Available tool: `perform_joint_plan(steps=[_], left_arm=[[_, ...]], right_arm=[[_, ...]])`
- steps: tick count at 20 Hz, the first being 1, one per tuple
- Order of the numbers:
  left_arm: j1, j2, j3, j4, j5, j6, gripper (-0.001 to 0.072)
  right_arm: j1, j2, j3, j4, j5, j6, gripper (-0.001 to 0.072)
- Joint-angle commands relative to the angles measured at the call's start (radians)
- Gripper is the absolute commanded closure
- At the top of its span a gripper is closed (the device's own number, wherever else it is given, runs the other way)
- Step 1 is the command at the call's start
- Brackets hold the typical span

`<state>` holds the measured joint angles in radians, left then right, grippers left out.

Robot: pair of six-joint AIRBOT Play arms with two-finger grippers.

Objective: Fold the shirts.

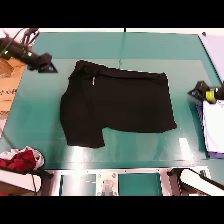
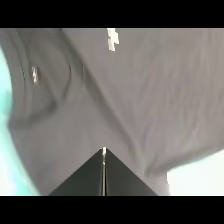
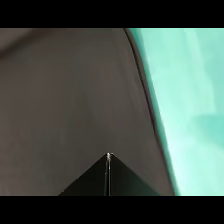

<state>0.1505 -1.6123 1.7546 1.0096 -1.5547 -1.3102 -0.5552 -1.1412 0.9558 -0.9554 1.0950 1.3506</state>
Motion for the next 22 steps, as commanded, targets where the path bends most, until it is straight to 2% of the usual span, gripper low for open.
perform_joint_plan(steps=[1,3,6,7,8,10,12,13,14,15,17,18,19,22], left_arm=[[0.091,0.229,-0.409,-0.002,0.062,0.047,0.0682],[0.169,0.329,-0.640,-0.002,0.089,0.089,0.0681],[0.270,0.362,-0.843,-0.001,0.157,0.088,0.0677],[0.282,0.361,-0.883,0.000,0.204,0.089,0.0486],[0.281,0.361,-0.913,0.000,0.262,0.088,0.0230],[0.280,0.358,-0.962,-0.040,0.379,0.090,0.0216],[0.280,0.357,-1.013,-0.128,0.451,0.132,0.0216],[0.280,0.357,-1.038,-0.164,0.471,0.158,0.0216],[0.278,0.357,-1.063,-0.183,0.488,0.179,0.0217],[0.276,0.357,-1.088,-0.192,0.504,0.192,0.0217],[0.276,0.323,-1.127,-0.234,0.520,0.222,0.0217],[0.276,0.290,-1.139,-0.286,0.518,0.256,0.0217],[0.276,0.259,-1.142,-0.343,0.511,0.298,0.0217],[0.276,0.198,-1.142,-0.439,0.483,0.370,0.0217]], right_arm=[[-0.062,0.187,-0.279,0.001,-0.026,0.058,0.0694],[-0.060,0.227,-0.390,0.002,-0.031,0.060,0.0693],[-0.060,0.232,-0.480,0.004,-0.032,0.060,0.0692],[-0.060,0.232,-0.488,0.009,-0.032,0.060,0.0692],[-0.059,0.232,-0.489,0.022,-0.032,0.059,0.0692],[-0.059,0.232,-0.489,0.053,-0.032,0.053,0.0691],[-0.059,0.232,-0.489,0.057,-0.033,0.051,0.0691],[-0.059,0.232,-0.489,0.057,-0.040,0.051,0.0640],[-0.059,0.232,-0.489,0.056,-0.051,0.051,0.0543],[-0.059,0.232,-0.489,0.057,-0.060,0.051,0.0492],[-0.059,0.228,-0.489,0.057,-0.066,0.052,0.0481],[-0.059,0.225,-0.489,0.056,-0.065,0.053,0.0416],[-0.059,0.224,-0.489,0.056,-0.063,0.056,0.0385],[-0.060,0.224,-0.488,0.054,-0.053,0.056,0.0385]])
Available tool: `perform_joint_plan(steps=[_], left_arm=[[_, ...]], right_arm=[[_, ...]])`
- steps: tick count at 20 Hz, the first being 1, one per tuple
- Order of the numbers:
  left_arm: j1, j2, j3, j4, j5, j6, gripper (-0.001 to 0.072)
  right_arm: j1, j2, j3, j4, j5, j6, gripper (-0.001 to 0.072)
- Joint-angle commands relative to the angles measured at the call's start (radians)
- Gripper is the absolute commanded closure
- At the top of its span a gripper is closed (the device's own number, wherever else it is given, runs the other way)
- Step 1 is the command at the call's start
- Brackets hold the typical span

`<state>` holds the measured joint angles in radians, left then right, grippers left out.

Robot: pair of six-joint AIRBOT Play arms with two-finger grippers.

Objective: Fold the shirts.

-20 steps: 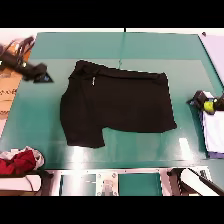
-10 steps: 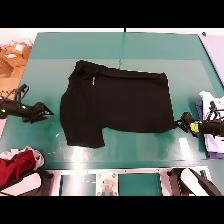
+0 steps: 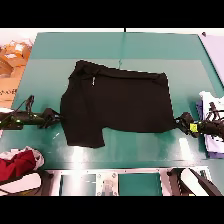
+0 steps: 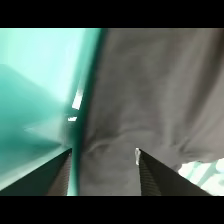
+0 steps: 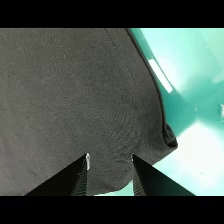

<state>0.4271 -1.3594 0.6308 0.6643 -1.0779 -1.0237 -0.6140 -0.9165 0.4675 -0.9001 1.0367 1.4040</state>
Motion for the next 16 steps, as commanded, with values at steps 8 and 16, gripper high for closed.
perform_joint_plan(steps=[8,16], left_arm=[[0.000,-0.079,0.000,-0.231,-0.006,0.221,0.0681],[0.000,-0.079,0.028,-0.215,-0.014,0.220,0.0681]], right_arm=[[-0.023,-0.034,0.001,-0.024,0.034,0.033,0.0290],[0.063,-0.286,0.003,0.043,-0.013,-0.002,0.0313]])
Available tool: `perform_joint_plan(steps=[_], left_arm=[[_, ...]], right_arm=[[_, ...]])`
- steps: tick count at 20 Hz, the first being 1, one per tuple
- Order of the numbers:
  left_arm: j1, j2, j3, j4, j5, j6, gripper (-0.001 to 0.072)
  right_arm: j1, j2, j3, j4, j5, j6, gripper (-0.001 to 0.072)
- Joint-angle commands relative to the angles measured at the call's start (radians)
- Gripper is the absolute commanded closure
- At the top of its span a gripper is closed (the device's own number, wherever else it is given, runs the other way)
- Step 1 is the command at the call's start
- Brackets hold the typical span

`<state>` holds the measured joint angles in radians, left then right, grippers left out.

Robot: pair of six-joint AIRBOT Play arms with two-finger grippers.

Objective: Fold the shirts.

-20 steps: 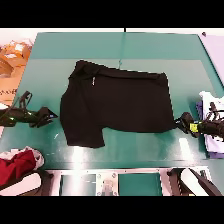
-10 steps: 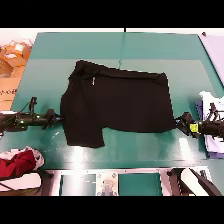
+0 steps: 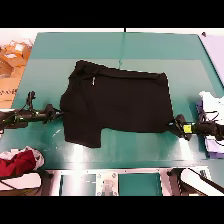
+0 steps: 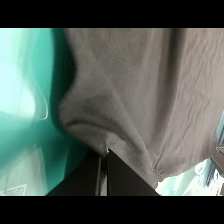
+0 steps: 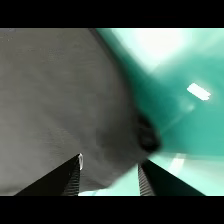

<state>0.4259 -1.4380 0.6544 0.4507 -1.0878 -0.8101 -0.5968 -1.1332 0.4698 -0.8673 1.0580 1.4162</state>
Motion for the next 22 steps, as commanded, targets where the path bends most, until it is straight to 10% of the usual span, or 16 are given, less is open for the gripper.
perform_joint_plan(steps=[1,3,12,22], left_arm=[[0.001,-0.001,0.004,-0.002,-0.005,0.006,0.0681],[0.001,0.001,0.005,-0.002,-0.014,0.007,0.0681],[0.001,0.562,0.348,0.058,-0.100,-0.110,0.0682],[0.001,0.799,1.353,0.136,0.004,-0.275,0.0680]], right_arm=[[0.068,-0.074,0.002,0.011,-0.026,-0.014,0.0343],[0.077,-0.071,0.004,0.010,-0.020,-0.043,0.0692],[0.076,0.202,0.604,0.003,0.215,0.048,0.0694],[0.076,0.422,1.440,-0.021,0.028,0.204,0.0693]])
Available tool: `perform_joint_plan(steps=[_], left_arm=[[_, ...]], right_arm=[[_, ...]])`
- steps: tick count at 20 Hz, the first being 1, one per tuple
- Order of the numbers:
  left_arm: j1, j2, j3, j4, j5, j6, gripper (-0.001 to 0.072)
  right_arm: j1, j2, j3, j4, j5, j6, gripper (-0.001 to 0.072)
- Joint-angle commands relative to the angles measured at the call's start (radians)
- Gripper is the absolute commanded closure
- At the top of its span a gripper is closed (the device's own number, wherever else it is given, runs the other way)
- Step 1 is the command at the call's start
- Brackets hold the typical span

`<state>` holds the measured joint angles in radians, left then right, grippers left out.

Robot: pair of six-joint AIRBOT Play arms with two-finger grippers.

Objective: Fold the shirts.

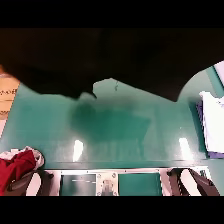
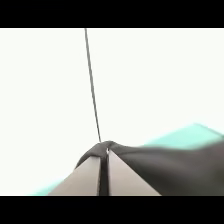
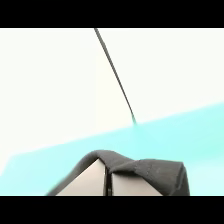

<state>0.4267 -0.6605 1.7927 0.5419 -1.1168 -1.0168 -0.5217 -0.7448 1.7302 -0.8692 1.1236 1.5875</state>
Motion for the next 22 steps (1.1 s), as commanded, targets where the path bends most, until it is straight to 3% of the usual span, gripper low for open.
perform_joint_plan(steps=[1,7,11,13,16,18,22], left_arm=[[0.000,0.021,0.237,0.063,0.032,-0.092,0.0680],[0.000,-0.040,0.143,0.135,-0.064,-0.162,0.0680],[0.000,-0.151,-0.091,0.128,-0.104,-0.160,0.0680],[0.000,-0.237,-0.222,0.096,-0.111,-0.147,0.0680],[-0.003,-0.400,-0.412,-0.045,-0.064,-0.025,0.0680],[-0.050,-0.529,-0.490,-0.047,0.009,0.029,0.0680],[-0.193,-0.793,-0.511,-0.047,0.207,0.072,0.0680]], right_arm=[[0.001,0.033,0.207,-0.031,-0.040,0.033,0.0693],[0.001,0.015,0.073,-0.038,-0.030,0.031,0.0693],[0.026,-0.051,-0.250,0.105,-0.048,-0.096,0.0693],[0.097,-0.118,-0.414,0.110,-0.124,-0.161,0.0693],[0.229,-0.277,-0.571,0.109,-0.293,-0.246,0.0693],[0.294,-0.431,-0.592,0.111,-0.392,-0.265,0.0692],[0.333,-0.746,-0.519,0.117,-0.505,-0.265,0.0693]])
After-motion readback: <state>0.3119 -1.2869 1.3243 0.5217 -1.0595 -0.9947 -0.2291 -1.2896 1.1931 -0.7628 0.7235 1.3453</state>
